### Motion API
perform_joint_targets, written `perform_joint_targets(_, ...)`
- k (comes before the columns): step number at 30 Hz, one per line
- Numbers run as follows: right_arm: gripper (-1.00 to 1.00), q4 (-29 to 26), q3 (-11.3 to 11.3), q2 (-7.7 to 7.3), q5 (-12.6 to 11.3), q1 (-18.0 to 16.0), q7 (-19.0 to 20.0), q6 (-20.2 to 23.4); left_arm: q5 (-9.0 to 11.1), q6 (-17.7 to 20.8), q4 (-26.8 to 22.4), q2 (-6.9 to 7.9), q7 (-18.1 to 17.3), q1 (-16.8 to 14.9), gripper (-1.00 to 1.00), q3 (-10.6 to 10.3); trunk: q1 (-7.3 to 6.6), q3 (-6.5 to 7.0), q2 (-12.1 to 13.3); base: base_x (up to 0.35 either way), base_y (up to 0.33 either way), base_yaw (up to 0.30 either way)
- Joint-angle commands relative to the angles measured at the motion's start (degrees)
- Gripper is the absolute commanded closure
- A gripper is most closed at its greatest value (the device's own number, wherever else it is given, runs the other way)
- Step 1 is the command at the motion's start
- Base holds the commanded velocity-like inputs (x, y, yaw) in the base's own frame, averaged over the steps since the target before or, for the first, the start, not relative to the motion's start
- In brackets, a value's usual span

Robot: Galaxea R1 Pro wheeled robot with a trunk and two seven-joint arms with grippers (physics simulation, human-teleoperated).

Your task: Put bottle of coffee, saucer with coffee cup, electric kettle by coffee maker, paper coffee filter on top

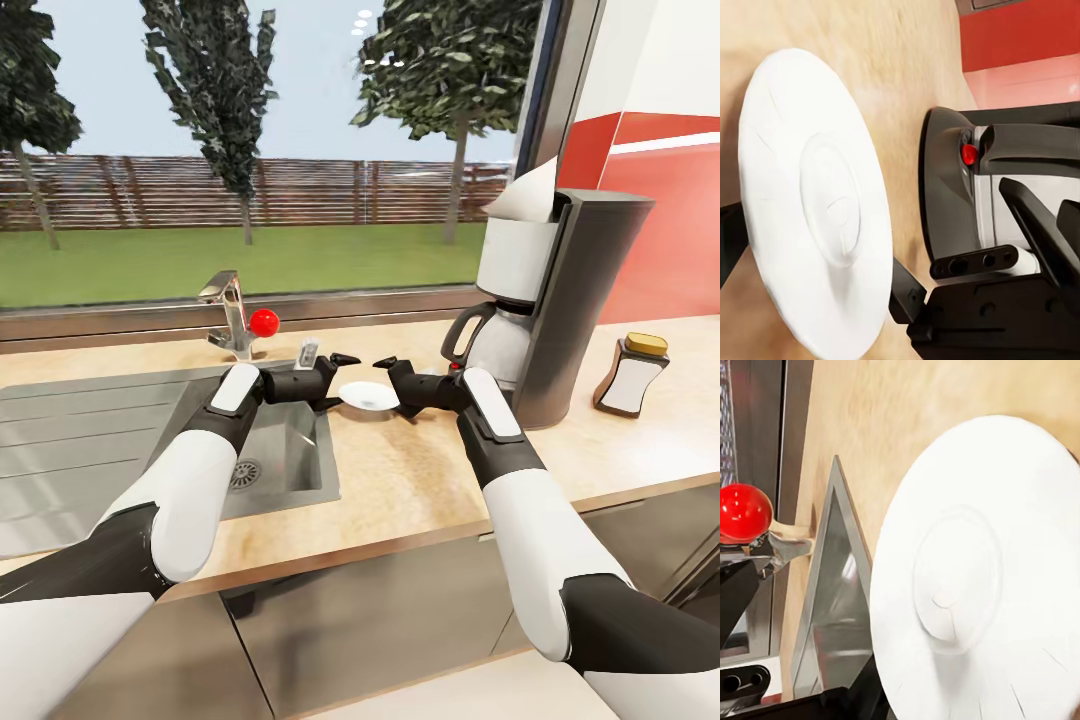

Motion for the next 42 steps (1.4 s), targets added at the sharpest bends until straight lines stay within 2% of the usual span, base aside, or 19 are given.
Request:
perform_joint_targets(1,-1.00,-0.1,0.0,0.00,-0.4,0.0,-0.6,0.0,-0.1,0.4,0.0,-0.08,0.1,-0.1,-1.00,0.5,0.00,-0.06,0.0,0.000,0.000,0.000)
perform_joint_targets(15,-1.00,-0.1,0.0,0.00,-0.4,0.0,-0.5,0.0,-0.1,0.3,0.0,-0.08,0.0,-0.1,-1.00,0.5,0.00,-0.06,0.0,0.000,0.000,0.000)
perform_joint_targets(16,1.00,-0.1,0.0,0.00,-0.4,0.0,-0.5,0.0,-0.1,0.3,0.0,-0.08,0.0,-0.1,-1.00,0.5,0.00,-0.06,0.0,0.000,0.000,0.000)
perform_joint_targets(42,1.00,-0.1,0.0,0.00,-0.4,0.0,-0.5,0.0,-0.1,0.4,-0.6,-0.08,0.1,-0.1,-1.00,0.2,0.00,-0.06,0.0,0.000,0.000,0.000)
